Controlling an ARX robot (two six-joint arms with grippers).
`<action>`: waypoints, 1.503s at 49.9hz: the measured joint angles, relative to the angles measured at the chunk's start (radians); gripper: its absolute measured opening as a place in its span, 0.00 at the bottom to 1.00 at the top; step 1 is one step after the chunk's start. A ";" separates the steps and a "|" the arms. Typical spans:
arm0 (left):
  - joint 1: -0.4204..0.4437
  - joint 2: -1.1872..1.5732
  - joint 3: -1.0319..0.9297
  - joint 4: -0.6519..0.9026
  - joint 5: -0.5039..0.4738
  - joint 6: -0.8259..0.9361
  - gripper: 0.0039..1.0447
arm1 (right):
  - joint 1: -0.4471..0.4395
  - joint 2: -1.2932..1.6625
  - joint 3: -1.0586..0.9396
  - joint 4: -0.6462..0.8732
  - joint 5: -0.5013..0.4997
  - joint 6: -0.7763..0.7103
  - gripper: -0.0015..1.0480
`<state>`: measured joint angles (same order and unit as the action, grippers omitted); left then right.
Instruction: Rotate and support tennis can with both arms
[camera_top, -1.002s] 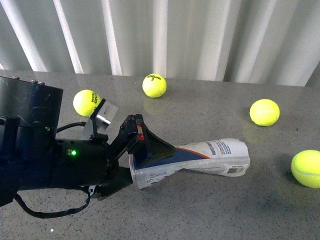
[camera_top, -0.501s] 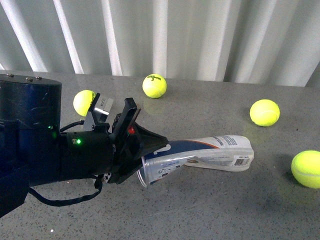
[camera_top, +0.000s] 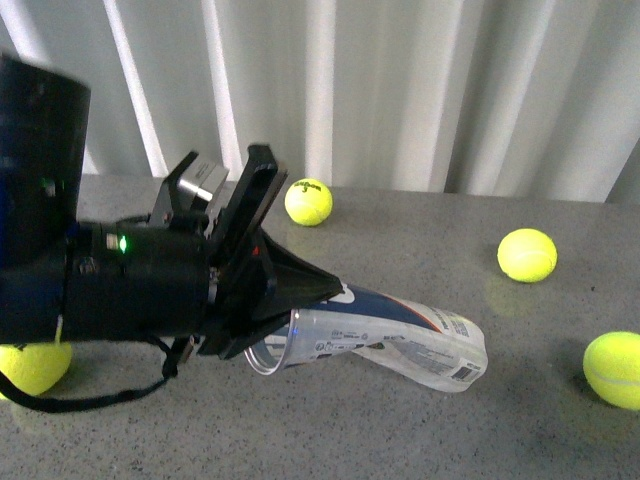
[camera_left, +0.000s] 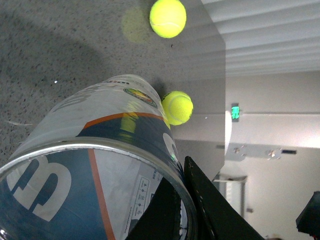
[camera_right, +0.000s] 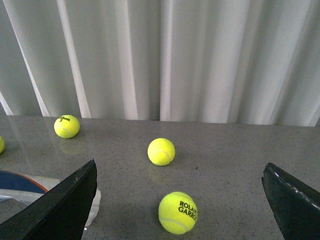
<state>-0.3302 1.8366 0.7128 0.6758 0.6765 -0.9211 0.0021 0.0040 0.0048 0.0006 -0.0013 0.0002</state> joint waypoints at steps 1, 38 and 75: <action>0.000 -0.031 0.024 -0.072 0.002 0.033 0.03 | 0.000 0.000 0.000 0.000 0.000 0.000 0.93; -0.218 0.228 1.186 -1.720 -0.560 1.412 0.03 | 0.000 0.000 0.000 0.000 0.000 0.000 0.93; -0.192 0.288 1.184 -1.641 -0.490 1.416 0.47 | 0.000 0.000 0.000 0.000 0.000 0.000 0.93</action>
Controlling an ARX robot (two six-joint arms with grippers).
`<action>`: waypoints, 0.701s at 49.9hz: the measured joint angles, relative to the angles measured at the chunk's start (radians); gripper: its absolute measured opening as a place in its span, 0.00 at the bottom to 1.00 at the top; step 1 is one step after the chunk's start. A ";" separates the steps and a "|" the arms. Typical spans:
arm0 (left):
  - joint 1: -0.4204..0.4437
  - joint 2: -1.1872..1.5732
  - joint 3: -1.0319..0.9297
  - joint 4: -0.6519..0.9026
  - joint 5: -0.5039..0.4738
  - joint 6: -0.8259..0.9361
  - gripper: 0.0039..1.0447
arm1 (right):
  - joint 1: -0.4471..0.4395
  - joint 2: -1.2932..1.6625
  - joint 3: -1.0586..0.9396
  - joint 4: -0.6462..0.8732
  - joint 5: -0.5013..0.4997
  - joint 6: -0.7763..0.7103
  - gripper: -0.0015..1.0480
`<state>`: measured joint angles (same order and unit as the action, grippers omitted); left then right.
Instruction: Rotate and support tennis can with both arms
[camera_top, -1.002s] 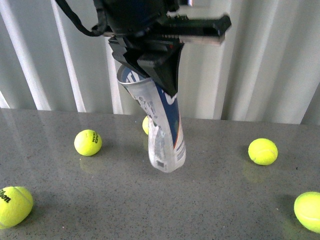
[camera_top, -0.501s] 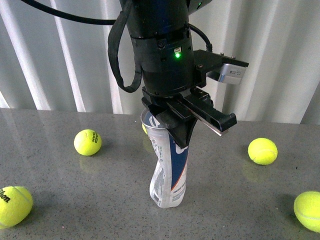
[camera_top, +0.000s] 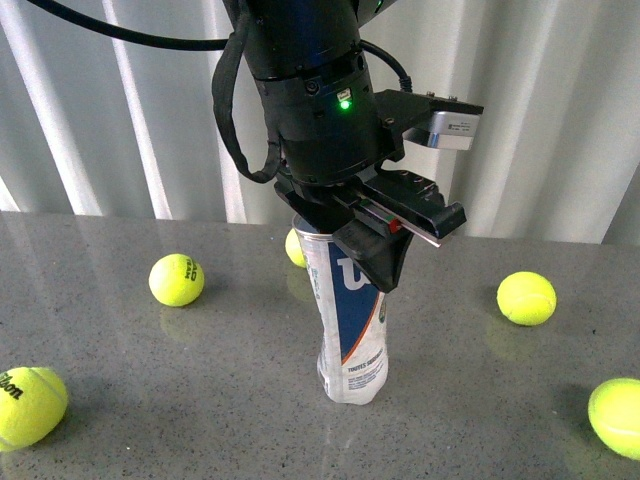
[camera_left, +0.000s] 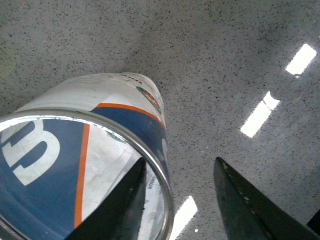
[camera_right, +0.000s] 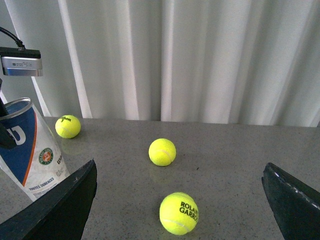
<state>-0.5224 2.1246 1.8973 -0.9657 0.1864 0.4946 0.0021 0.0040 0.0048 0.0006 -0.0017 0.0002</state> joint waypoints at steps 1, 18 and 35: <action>0.001 -0.001 0.000 0.001 0.000 -0.002 0.48 | 0.000 0.000 0.000 0.000 0.000 0.000 0.93; 0.026 -0.093 -0.027 0.079 0.016 -0.095 0.95 | 0.000 0.000 0.000 0.000 0.000 0.000 0.93; 0.058 -0.304 -0.247 0.420 -0.091 -0.510 0.94 | 0.000 0.000 0.000 0.000 0.000 0.000 0.93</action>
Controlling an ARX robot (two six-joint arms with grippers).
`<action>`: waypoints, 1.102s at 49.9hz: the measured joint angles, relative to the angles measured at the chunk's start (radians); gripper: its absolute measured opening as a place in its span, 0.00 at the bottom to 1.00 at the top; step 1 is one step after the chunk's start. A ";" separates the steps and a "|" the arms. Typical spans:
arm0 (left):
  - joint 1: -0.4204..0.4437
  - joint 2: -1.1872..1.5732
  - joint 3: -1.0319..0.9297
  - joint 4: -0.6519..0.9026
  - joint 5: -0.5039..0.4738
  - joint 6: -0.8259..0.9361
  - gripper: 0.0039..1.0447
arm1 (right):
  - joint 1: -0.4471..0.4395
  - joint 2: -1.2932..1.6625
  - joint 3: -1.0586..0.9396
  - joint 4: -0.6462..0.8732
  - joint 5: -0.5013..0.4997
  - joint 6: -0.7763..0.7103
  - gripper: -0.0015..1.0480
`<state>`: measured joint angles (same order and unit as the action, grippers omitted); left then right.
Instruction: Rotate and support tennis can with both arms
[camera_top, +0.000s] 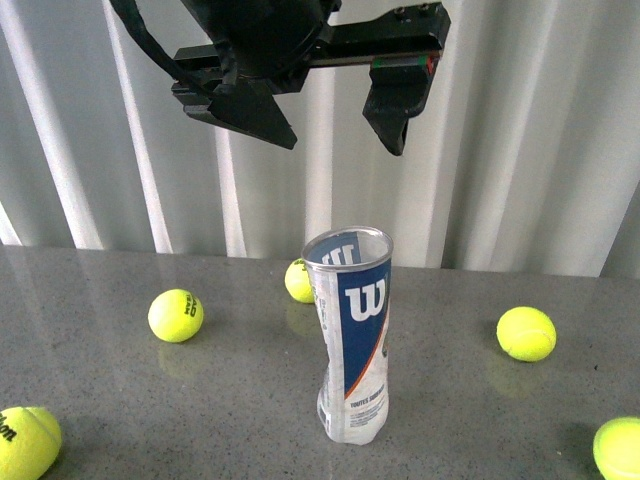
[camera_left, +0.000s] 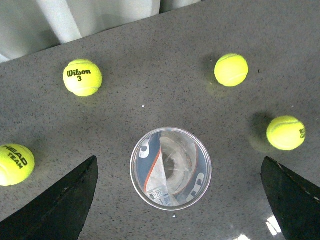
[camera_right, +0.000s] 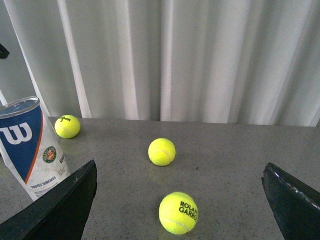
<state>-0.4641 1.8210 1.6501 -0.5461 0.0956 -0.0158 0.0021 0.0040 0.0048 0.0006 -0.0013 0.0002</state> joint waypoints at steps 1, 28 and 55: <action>0.003 -0.006 -0.003 0.004 0.000 -0.028 0.94 | 0.000 0.000 0.000 0.000 0.000 0.000 0.93; 0.155 -0.451 -0.977 1.276 -0.411 0.002 0.28 | 0.000 0.000 0.000 0.000 0.000 0.000 0.93; 0.346 -0.856 -1.472 1.329 -0.206 0.011 0.03 | 0.000 0.000 0.000 0.000 0.000 0.000 0.93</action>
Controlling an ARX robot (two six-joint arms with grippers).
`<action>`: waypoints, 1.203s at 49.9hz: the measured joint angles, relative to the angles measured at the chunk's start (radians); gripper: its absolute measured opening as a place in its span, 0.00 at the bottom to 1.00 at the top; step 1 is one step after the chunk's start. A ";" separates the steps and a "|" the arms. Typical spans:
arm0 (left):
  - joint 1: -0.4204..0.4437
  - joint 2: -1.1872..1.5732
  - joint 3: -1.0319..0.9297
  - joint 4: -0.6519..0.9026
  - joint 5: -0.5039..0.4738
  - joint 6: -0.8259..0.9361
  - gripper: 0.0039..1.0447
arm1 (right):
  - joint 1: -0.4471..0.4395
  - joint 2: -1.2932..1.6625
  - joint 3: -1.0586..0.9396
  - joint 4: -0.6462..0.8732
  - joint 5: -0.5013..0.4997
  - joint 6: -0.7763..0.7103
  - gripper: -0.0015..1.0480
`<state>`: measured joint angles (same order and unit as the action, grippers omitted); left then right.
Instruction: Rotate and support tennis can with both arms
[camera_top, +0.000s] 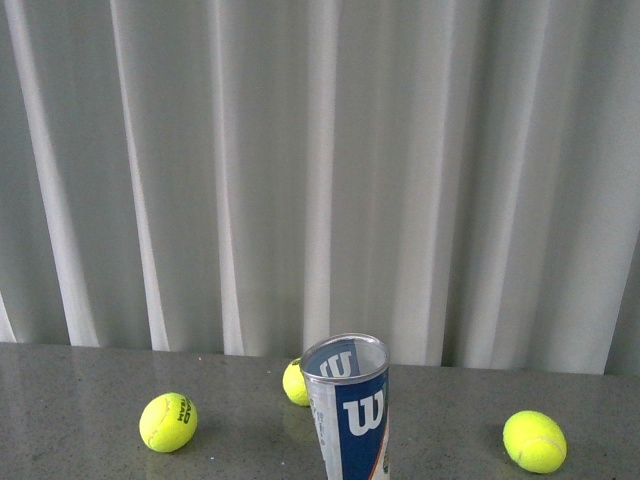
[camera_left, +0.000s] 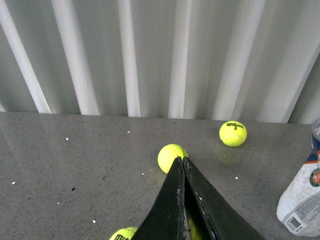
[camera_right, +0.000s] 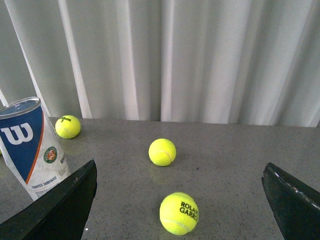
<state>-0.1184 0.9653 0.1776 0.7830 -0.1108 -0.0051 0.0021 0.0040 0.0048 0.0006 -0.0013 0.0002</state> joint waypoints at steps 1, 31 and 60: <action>0.006 -0.018 -0.012 -0.007 0.005 0.000 0.03 | 0.000 0.000 0.000 0.000 0.000 0.000 0.93; 0.116 -0.405 -0.153 -0.232 0.110 0.000 0.03 | 0.000 0.000 0.000 0.000 0.000 0.000 0.93; 0.116 -0.702 -0.153 -0.516 0.110 0.000 0.03 | 0.000 0.000 0.000 0.000 0.000 0.000 0.93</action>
<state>-0.0025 0.2630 0.0242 0.2672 -0.0006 -0.0048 0.0021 0.0040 0.0048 0.0006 -0.0013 0.0002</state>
